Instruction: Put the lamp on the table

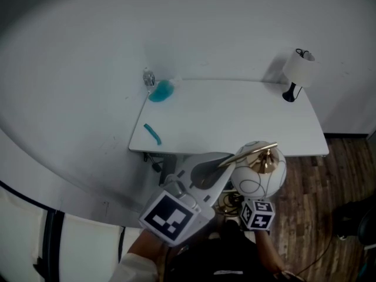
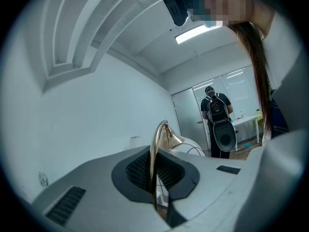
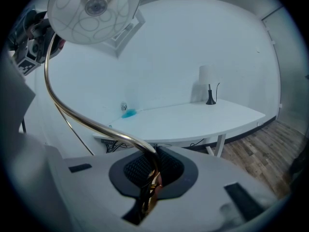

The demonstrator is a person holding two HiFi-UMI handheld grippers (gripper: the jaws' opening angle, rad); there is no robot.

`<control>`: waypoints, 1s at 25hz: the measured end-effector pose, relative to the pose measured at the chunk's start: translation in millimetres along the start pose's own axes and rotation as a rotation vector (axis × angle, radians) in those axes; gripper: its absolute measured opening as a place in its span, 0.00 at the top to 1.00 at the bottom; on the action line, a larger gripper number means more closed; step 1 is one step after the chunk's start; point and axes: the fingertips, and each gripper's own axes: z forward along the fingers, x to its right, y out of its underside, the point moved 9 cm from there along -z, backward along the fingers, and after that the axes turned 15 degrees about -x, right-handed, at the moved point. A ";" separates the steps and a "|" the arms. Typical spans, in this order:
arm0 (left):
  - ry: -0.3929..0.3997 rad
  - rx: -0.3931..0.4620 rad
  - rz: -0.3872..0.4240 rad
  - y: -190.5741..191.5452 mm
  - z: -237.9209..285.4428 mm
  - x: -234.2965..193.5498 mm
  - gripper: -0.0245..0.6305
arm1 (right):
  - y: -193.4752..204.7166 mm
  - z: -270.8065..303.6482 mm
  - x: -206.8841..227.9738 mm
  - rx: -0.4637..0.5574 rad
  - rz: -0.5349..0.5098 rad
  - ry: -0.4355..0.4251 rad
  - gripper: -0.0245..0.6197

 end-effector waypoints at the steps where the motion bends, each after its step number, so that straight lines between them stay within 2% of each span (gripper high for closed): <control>1: 0.001 -0.001 0.001 0.5 1.5 -1.1 0.96 | -0.8 2.1 0.5 -0.001 0.000 0.000 0.95; 10: -0.010 0.001 0.019 4.5 12.2 -5.1 0.96 | -6.8 16.5 6.0 0.016 -0.007 -0.004 0.95; 15: -0.014 -0.009 0.014 -3.0 36.2 -25.9 0.96 | -30.5 34.5 16.9 0.010 -0.005 -0.012 0.95; 25: -0.025 -0.002 -0.005 -12.8 66.4 -40.5 0.96 | -58.4 53.8 36.6 0.020 -0.015 -0.028 0.95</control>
